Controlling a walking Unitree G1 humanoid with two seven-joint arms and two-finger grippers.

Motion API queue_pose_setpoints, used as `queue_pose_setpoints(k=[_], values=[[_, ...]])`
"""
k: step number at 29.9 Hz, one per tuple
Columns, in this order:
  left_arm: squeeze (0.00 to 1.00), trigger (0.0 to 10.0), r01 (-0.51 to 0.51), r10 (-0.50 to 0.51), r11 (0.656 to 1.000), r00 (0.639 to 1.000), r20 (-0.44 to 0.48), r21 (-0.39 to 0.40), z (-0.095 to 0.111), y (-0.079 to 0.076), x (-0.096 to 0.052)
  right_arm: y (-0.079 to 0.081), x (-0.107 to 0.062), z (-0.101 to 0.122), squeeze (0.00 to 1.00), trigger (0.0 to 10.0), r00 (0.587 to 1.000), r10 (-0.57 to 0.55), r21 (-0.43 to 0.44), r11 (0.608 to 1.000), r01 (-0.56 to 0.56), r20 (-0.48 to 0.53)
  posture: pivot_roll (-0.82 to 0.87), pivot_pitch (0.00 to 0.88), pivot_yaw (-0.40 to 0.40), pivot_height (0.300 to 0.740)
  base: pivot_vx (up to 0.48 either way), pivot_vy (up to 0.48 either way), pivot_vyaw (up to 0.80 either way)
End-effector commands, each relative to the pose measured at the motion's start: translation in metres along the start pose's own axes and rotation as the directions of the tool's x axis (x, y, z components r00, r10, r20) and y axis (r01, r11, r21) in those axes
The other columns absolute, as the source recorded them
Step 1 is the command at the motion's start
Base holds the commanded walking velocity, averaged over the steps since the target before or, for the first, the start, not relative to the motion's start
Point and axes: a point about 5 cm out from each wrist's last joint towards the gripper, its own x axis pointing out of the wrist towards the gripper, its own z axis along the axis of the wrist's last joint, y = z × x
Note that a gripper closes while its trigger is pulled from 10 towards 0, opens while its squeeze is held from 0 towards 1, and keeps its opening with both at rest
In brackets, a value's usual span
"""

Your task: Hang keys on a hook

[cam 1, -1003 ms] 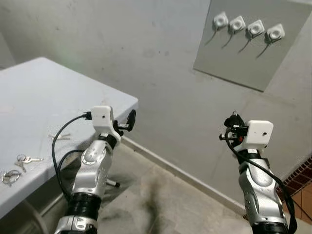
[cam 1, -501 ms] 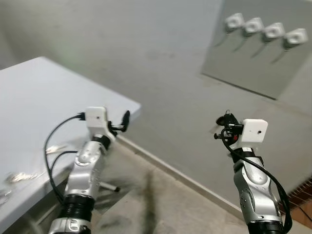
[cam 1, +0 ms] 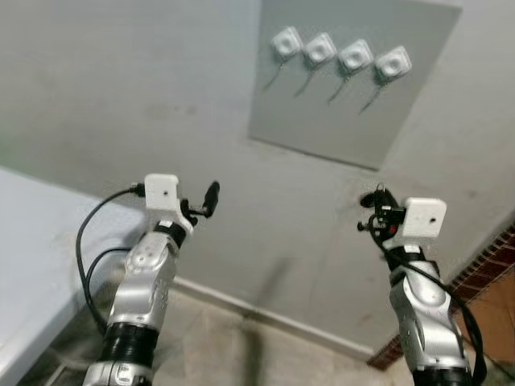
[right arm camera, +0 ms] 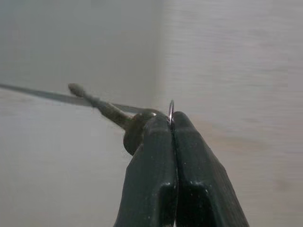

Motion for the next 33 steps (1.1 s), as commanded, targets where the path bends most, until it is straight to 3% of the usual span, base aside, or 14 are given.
queue_pose_setpoints(k=[1,9,12,15,19,24,33], values=[[0.00,10.0,0.011,-0.011,1.000,1.000,-0.012,-0.006,0.002,-0.003,0.001,-0.001,0.002,0.004,0.00,10.0,1.000,-0.001,0.013,1.000,0.001,0.011,0.06,0.000,-0.062,0.740,0.000,0.000,0.00],[0.00,10.0,-0.009,0.008,1.000,0.999,-0.032,-0.025,0.005,-0.006,0.001,0.002,0.003,0.000,0.00,10.0,0.999,-0.029,0.004,1.000,0.030,-0.028,0.06,0.000,-0.066,0.740,0.000,0.000,0.00],[0.00,10.0,0.000,-0.002,0.999,0.999,-0.053,-0.032,0.007,-0.013,0.002,0.006,0.004,0.000,0.00,10.0,0.999,0.001,0.049,0.999,0.001,-0.053,0.06,0.000,-0.068,0.740,0.000,0.000,0.00],[0.00,10.0,0.009,-0.010,1.000,0.999,-0.053,-0.016,0.010,-0.017,0.002,0.008,0.003,0.005,0.00,10.0,1.000,0.023,0.022,1.000,-0.022,-0.015,0.06,0.000,-0.066,0.740,0.000,0.000,0.00],[0.00,10.0,0.074,-0.074,0.997,0.996,-0.045,-0.003,0.018,-0.028,0.004,0.014,0.001,0.015,0.00,10.0,0.993,0.116,0.063,0.991,-0.118,0.037,0.06,0.000,-0.066,0.740,0.000,0.000,0.00],[0.00,10.0,0.176,-0.175,0.982,0.984,-0.020,0.070,0.029,-0.040,0.004,0.015,0.007,0.024,0.00,10.0,0.988,0.145,0.072,0.986,-0.149,0.061,0.05,0.000,-0.064,0.740,0.000,0.000,0.00],[0.00,10.0,0.340,-0.347,0.928,0.938,0.017,0.151,0.053,-0.064,0.015,0.025,0.031,0.046,0.00,10.0,0.954,0.269,0.033,0.961,-0.275,0.129,0.05,0.000,-0.064,0.740,0.000,0.000,0.00]])
